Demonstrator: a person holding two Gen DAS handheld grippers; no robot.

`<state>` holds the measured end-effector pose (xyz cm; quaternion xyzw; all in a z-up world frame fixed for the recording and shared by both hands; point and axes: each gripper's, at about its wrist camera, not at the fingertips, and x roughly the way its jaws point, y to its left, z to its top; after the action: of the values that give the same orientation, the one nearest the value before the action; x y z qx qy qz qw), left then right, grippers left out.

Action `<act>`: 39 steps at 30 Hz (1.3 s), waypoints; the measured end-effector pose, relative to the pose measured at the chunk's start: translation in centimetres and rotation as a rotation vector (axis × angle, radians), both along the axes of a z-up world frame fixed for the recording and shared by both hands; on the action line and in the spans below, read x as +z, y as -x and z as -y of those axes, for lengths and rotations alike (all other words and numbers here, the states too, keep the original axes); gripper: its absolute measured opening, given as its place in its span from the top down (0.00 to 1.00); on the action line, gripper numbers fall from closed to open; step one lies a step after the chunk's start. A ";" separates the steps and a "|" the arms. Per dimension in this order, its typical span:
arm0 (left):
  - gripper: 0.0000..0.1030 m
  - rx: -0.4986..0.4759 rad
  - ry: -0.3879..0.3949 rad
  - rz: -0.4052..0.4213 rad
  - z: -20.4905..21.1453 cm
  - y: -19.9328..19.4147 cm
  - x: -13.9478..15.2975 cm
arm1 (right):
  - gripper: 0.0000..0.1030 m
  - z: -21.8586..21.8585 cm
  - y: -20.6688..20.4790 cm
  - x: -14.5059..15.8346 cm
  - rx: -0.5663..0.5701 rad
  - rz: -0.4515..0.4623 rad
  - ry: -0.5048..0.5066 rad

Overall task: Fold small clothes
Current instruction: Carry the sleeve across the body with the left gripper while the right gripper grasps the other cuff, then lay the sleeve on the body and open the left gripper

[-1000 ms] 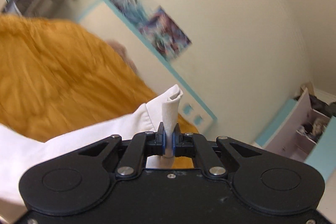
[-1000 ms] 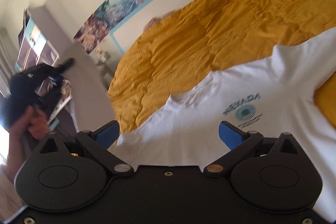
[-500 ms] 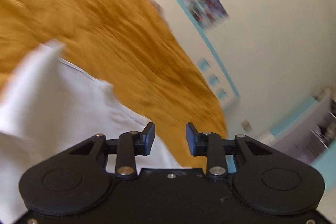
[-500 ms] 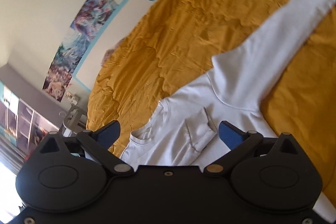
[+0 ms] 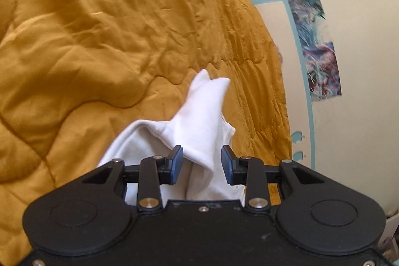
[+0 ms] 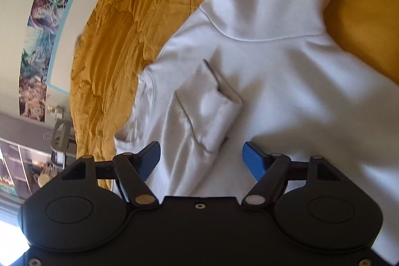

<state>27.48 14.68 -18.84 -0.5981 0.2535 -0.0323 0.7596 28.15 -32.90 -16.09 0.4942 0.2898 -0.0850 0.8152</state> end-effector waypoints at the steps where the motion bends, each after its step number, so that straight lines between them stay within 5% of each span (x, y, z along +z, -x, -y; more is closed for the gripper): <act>1: 0.67 0.012 0.022 -0.012 -0.3 0.1 -0.3 | 0.27 -0.1 -0.6 0.0 -0.001 0.018 0.004; 5: 0.67 0.040 0.113 -0.040 -1.0 0.7 -1.2 | 0.28 0.0 -2.8 0.3 0.007 0.000 0.054; 10: 0.63 0.048 0.119 -0.061 -0.9 -0.3 -1.7 | 0.92 0.0 -3.8 1.1 0.038 -0.028 0.152; 17: 0.70 0.089 0.047 -0.016 -0.1 -1.7 -1.2 | 0.93 0.2 -1.4 5.7 0.047 0.088 0.240; 19: 0.96 0.112 -0.010 0.001 0.1 -0.9 -0.7 | 0.93 0.7 0.3 7.4 0.008 0.139 0.282; 24: 0.98 0.107 -0.054 -0.072 0.6 0.0 -1.7 | 0.93 2.9 1.2 4.7 0.018 0.029 0.322; 29: 0.98 0.107 -0.118 -0.088 0.9 0.8 -1.3 | 0.93 4.2 2.5 0.3 -0.039 -0.091 0.254; 32: 0.97 0.110 -0.101 -0.116 1.2 1.8 -0.3 | 0.83 4.4 3.3 1.7 -0.103 -0.096 0.235; 34: 0.96 0.105 -0.155 -0.101 1.8 2.8 1.5 | 0.81 3.6 4.1 3.9 -0.148 -0.068 0.324; 36: 0.90 0.093 -0.250 -0.030 2.7 3.7 3.7 | 0.78 2.4 4.6 5.7 -0.139 0.004 0.414; 39: 0.73 0.040 -0.332 0.148 4.2 3.3 5.9 | 0.51 1.2 3.7 6.2 -0.014 0.097 0.408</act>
<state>24.23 10.53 -12.90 -0.4656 0.1867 -0.0188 0.8649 24.40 -34.06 -9.87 0.3242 0.2236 -0.1236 0.9108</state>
